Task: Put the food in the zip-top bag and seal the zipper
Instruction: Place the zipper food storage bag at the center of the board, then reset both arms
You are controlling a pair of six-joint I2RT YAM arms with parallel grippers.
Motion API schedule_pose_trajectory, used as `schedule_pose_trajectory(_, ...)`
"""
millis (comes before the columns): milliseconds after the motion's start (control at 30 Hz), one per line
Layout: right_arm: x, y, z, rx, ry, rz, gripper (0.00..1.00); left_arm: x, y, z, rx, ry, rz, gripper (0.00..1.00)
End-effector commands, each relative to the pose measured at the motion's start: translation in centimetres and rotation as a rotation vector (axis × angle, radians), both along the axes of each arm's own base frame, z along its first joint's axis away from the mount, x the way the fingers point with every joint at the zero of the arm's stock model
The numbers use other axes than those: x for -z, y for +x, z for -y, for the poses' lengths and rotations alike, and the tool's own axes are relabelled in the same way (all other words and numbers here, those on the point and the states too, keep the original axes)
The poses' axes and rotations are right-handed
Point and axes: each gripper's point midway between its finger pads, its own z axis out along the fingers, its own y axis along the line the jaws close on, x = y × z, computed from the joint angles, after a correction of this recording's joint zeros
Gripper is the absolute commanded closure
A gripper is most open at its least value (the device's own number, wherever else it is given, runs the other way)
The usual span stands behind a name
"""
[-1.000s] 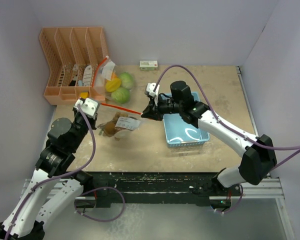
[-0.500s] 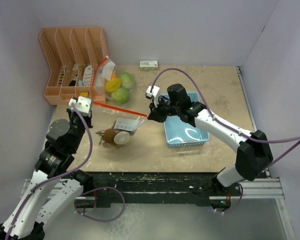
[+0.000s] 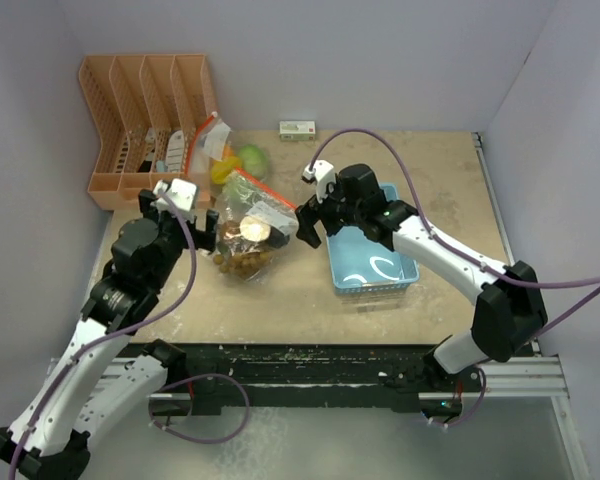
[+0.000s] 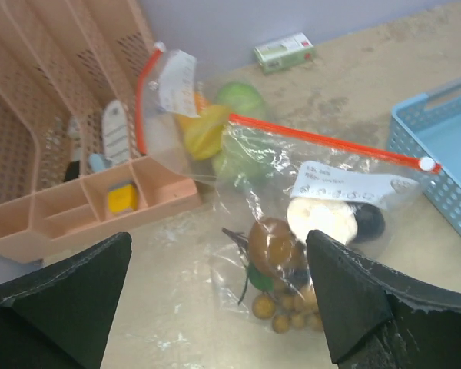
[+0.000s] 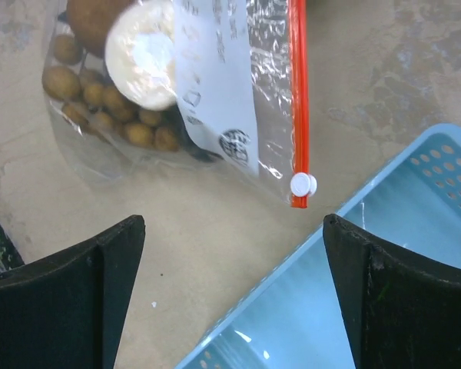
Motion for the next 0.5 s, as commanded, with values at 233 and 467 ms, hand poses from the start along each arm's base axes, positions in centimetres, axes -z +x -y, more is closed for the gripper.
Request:
schedule_pose_trajectory(233,-8.0,3.6,2.4,0.336,0.139,0.144,0.01,0.3,0.1,3.7,0.131,-0.124,-0.132,0.01)
schedule_pose_trajectory(467,-9.4,4.0,4.0,0.433,0.168,0.195,0.01,1.9,-0.2,4.1,0.146,-0.122,-0.190,0.01)
